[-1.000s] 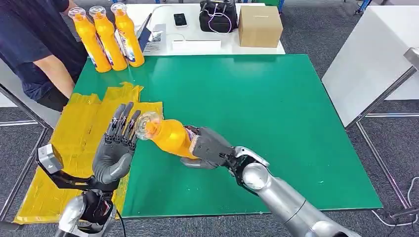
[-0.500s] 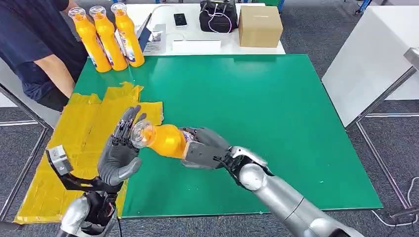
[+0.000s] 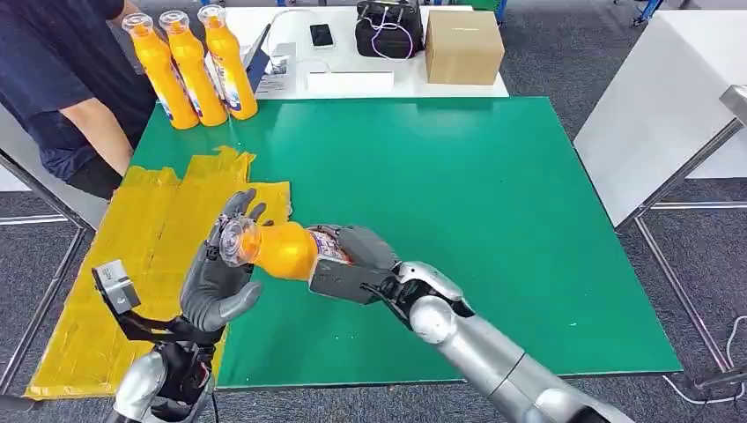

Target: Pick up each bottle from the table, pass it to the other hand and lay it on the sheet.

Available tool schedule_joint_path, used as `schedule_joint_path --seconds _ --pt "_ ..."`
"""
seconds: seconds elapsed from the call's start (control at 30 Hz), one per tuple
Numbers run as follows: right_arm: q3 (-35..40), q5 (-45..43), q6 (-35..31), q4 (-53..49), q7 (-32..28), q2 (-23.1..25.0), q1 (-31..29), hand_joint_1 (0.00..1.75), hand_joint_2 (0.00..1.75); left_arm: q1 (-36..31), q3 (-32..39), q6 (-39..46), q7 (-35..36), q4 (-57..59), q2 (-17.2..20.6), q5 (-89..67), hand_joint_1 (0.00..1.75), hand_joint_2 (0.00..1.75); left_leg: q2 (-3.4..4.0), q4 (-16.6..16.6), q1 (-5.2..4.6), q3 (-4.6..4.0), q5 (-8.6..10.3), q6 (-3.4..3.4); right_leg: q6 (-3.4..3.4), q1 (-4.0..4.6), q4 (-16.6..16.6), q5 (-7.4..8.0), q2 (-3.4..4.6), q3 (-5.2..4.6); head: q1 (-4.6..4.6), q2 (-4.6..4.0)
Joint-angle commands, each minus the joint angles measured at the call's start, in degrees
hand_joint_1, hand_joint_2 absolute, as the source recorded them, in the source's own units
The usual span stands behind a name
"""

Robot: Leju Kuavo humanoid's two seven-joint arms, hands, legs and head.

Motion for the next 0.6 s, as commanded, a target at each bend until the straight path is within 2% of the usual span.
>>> schedule_joint_path --seconds 0.03,0.53,0.57,0.6 --pt "0.52 -0.05 -0.40 5.71 -0.33 1.45 -3.06 1.75 1.75 -1.93 -2.19 0.08 0.57 1.50 -0.23 0.20 0.00 1.75 0.01 -0.01 -0.01 0.15 -0.05 -0.03 -0.01 -0.01 0.00 -0.06 -0.01 0.16 0.00 0.00" --pt "-0.10 -0.20 -1.42 10.38 -1.44 4.46 -4.00 1.75 1.75 -3.28 -3.00 1.68 1.40 1.65 -0.50 1.88 0.00 1.75 0.03 0.00 0.01 0.08 -0.03 -0.03 -0.01 0.01 0.00 -0.03 0.00 0.08 0.00 0.00" --pt "-0.09 -0.20 -1.43 10.72 -1.49 4.63 -4.19 1.75 1.75 -3.44 -3.10 1.81 1.42 1.71 -0.46 1.62 0.24 1.75 0.04 0.02 0.00 0.18 -0.07 -0.04 -0.01 0.01 0.02 -0.08 0.00 0.17 0.00 0.00" --pt "-0.14 -0.26 -1.41 10.94 -1.65 4.67 -4.31 1.75 1.75 -3.55 -3.22 1.95 1.42 1.72 -0.46 1.38 1.54 1.75 0.05 0.02 0.00 0.25 -0.10 -0.05 -0.02 0.00 0.03 -0.11 0.01 0.25 0.00 0.00"
